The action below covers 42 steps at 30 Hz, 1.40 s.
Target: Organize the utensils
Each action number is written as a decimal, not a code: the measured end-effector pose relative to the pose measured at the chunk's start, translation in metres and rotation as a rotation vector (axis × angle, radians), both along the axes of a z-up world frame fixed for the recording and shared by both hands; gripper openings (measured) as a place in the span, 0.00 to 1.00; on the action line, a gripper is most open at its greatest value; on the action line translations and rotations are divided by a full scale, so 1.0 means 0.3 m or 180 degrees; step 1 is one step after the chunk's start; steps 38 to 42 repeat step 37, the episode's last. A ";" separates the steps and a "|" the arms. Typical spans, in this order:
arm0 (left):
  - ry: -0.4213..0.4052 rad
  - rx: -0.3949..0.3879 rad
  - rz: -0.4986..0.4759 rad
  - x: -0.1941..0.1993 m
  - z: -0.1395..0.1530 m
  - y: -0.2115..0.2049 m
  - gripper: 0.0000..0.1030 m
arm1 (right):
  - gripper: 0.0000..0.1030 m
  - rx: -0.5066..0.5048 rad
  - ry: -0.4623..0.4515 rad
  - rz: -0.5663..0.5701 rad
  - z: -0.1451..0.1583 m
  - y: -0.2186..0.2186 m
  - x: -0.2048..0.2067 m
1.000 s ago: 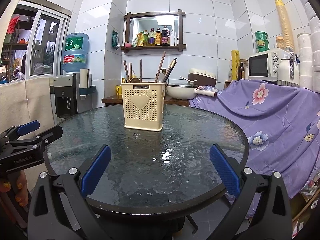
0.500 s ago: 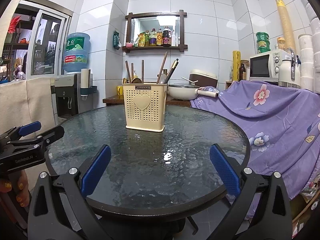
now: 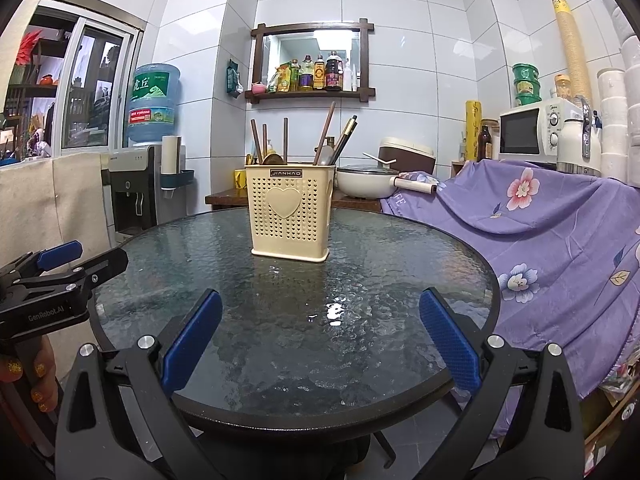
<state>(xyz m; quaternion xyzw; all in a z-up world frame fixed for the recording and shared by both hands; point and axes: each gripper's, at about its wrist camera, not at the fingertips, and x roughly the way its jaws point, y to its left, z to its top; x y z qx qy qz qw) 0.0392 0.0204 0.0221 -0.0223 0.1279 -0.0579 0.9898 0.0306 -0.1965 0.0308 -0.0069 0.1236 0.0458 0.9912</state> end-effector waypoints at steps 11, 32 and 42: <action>-0.0006 0.0021 -0.0014 -0.003 0.005 -0.012 0.94 | 0.94 0.0001 0.0011 -0.0004 -0.002 0.001 0.002; -0.0020 0.0045 -0.0034 0.003 0.014 -0.030 0.94 | 0.94 -0.0019 0.0033 0.0006 -0.011 0.001 0.010; -0.0034 0.0079 -0.0043 -0.003 0.013 -0.034 0.94 | 0.94 -0.0023 0.0036 0.0005 -0.012 -0.001 0.011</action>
